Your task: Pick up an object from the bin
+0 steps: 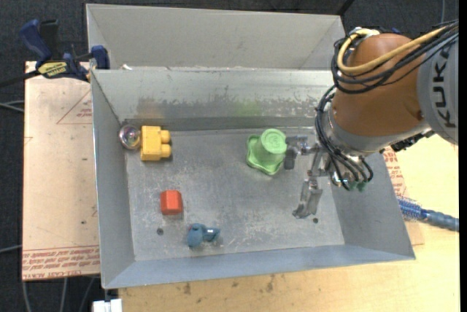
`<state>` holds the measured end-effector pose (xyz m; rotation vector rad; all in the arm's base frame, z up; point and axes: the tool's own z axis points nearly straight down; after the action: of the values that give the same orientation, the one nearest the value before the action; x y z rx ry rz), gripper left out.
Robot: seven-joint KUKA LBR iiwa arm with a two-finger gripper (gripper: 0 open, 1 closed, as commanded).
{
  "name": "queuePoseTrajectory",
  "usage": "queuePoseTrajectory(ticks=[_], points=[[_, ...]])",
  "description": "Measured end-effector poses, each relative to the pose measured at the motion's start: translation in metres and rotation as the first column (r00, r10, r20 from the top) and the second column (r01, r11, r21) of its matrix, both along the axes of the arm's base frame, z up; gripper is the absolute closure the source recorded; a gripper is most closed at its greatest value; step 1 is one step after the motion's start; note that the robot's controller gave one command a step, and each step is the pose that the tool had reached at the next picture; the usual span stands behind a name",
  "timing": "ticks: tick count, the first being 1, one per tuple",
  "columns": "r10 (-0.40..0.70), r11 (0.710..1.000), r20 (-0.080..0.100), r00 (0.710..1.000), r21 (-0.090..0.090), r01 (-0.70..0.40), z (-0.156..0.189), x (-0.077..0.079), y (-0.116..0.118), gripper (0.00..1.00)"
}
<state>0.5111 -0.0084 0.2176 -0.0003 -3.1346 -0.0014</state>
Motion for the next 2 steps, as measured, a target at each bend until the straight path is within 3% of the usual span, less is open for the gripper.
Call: queuePoseTrajectory(ticks=[1, 2], points=[[0.225, 0.974, 0.017, 0.974, -0.003, -0.225, 0.052, 0.098, -0.018, 0.00], [0.182, 0.983, 0.023, 0.983, -0.003, -0.182, -0.111, 0.113, -0.019, 0.00]])
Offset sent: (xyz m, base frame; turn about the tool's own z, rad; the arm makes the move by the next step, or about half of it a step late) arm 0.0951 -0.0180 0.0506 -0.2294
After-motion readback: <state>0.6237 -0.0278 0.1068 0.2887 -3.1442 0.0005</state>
